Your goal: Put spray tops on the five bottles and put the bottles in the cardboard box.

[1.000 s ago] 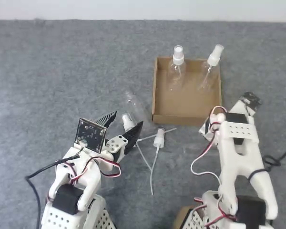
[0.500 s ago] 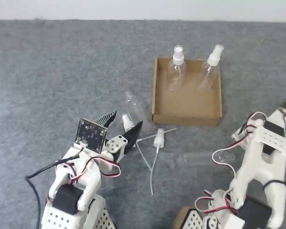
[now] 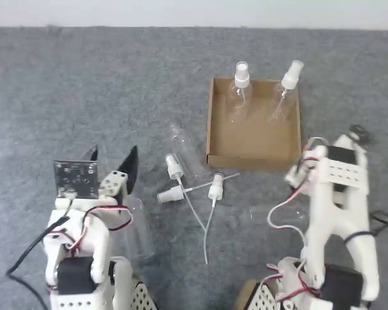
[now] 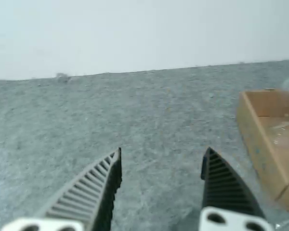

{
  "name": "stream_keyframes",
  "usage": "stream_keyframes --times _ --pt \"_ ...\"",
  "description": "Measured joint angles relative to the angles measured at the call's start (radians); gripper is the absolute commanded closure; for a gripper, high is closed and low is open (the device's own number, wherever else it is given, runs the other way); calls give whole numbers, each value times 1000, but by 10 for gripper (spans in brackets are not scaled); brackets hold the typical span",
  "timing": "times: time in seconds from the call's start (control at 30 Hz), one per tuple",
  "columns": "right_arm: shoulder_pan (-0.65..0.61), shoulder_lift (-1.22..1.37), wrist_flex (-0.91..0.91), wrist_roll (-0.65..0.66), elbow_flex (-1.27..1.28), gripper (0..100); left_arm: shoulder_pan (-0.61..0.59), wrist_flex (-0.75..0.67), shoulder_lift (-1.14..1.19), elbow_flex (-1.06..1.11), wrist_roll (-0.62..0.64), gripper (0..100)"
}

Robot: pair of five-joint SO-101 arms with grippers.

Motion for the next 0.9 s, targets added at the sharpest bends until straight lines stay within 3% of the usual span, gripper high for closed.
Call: stream_keyframes --times 0.17,0.33,0.57,0.8,0.9 --pt "-172 2 17 -91 0 709 -75 -34 12 64 -41 750" --pt "-190 2 6 -98 20 713 -130 -80 11 71 -63 750" --pt "-190 2 -178 -98 170 719 -138 -84 9 107 -63 750" --pt "-100 3 -226 -98 180 930 -138 -84 6 175 -63 750" --pt "-48 3 -245 -75 180 969 -138 -84 6 175 -63 750"
